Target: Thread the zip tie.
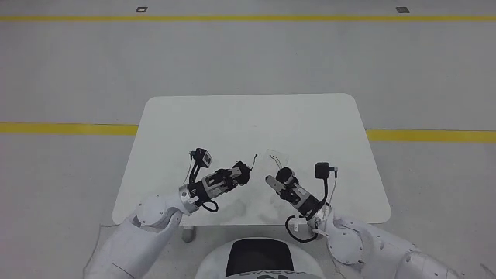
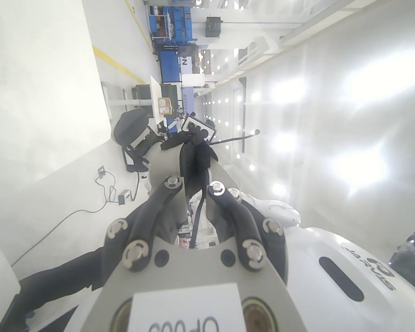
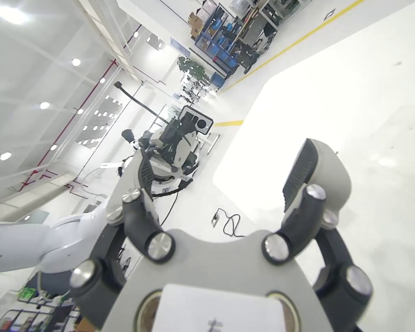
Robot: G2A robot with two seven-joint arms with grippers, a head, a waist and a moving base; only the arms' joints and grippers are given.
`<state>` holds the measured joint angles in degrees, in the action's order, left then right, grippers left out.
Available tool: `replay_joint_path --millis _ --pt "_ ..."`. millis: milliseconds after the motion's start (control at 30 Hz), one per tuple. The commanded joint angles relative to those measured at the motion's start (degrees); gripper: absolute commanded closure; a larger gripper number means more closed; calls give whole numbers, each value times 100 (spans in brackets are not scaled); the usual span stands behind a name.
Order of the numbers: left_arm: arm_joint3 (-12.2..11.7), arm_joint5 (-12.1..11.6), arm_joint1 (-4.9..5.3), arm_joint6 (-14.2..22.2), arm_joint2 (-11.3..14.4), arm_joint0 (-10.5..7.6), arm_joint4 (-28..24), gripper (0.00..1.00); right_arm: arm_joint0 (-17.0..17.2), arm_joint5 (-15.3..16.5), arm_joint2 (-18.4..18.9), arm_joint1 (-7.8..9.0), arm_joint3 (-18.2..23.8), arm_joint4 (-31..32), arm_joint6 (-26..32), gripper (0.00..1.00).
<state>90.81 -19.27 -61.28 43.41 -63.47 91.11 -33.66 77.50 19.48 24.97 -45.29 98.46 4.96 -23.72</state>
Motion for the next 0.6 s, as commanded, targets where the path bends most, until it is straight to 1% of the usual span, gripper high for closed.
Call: replay_joint_path --millis 0,33,233,267,300,333,367,400,433,467,567 --pt "-50 -10 -4 96 19 -40 -133 100 -19 0 59 41 51 -370 371 0" --pt "-60 -21 0 105 15 -64 -54 100 -19 0 59 41 51 -370 371 0" --pt "-60 -21 0 105 15 -64 -54 100 -19 0 59 41 51 -370 371 0" --pt "-42 57 -15 115 59 -54 -289 100 -4 0 62 33 81 -397 413 0" --pt "-114 75 -18 187 44 -109 -438 100 31 0 103 20 98 -565 508 0" --pt "-177 22 -16 216 33 -142 -400 100 53 0 148 13 105 -750 616 0" --pt "-200 -19 -22 266 55 -149 -473 100 69 0 192 7 162 -958 798 0" --pt "-208 -21 -33 391 89 -153 -679 100 82 0 259 5 233 -1154 1003 0" --pt "-244 -21 -44 627 115 -179 -953 100 113 0 371 8 292 -1402 1319 0" --pt "-296 -21 -48 773 122 -205 -1083 100 147 0 477 10 334 -1590 1561 0" --pt "-455 -21 -72 1129 175 -292 -1459 100 313 0 937 9 354 -2097 2408 0"
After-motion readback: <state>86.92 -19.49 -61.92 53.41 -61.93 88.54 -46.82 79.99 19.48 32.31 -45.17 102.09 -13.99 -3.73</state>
